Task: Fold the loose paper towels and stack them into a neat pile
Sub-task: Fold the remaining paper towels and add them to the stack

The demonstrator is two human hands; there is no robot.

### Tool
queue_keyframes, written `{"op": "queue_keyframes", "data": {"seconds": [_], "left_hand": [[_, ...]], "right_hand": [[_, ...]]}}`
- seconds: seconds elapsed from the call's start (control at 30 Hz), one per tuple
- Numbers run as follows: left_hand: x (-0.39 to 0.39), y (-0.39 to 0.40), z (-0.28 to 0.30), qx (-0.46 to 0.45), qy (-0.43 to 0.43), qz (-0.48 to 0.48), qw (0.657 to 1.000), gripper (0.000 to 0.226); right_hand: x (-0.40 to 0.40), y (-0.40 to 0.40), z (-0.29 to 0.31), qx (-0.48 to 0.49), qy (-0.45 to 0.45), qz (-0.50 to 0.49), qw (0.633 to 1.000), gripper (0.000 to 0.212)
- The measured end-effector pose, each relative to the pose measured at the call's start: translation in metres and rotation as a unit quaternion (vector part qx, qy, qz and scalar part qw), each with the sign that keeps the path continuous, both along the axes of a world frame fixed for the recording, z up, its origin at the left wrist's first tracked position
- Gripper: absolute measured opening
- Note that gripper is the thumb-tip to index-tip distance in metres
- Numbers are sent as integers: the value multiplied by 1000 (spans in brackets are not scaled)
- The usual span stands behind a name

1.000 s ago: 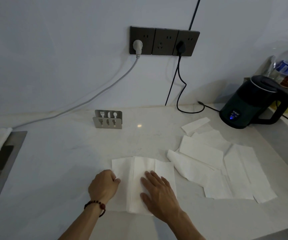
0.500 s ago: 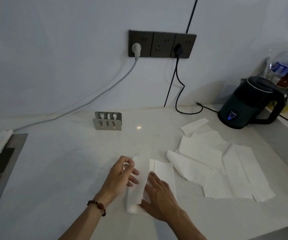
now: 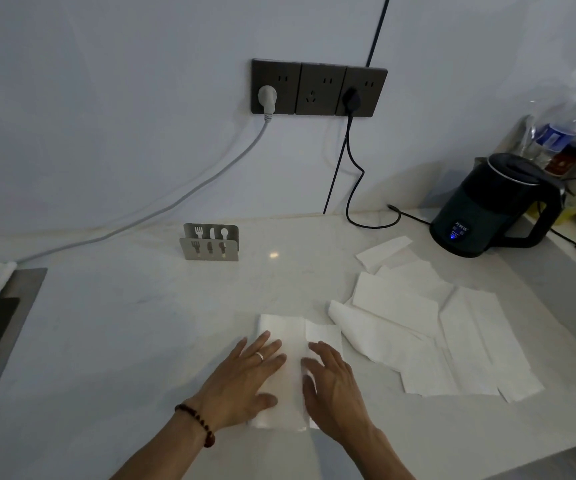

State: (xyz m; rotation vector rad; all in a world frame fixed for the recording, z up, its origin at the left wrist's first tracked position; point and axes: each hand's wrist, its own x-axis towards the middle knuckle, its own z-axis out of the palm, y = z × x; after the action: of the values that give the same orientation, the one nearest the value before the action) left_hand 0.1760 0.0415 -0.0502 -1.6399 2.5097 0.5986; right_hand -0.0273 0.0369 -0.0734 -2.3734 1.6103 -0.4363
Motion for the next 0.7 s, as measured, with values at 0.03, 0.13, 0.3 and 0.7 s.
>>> {"op": "queue_keyframes", "data": {"seconds": [0.03,0.13,0.3,0.7], "left_hand": [[-1,-2,3,18,-13,-5,1000,75],[-5,-9,10,40,-36,-19,998,88],[-11,-19,15,72,-86,-57,992,109],[-81,-44,24,-19,39,1,999,55]], "right_hand": [[1,-1,2,2,-17,-23,1000,30],[2,0,5,23,-34,-36,999,37],[-1,-1,3,73,-35,-25,996,36],[-85,-39,0,29,85,-168,982,38]]}}
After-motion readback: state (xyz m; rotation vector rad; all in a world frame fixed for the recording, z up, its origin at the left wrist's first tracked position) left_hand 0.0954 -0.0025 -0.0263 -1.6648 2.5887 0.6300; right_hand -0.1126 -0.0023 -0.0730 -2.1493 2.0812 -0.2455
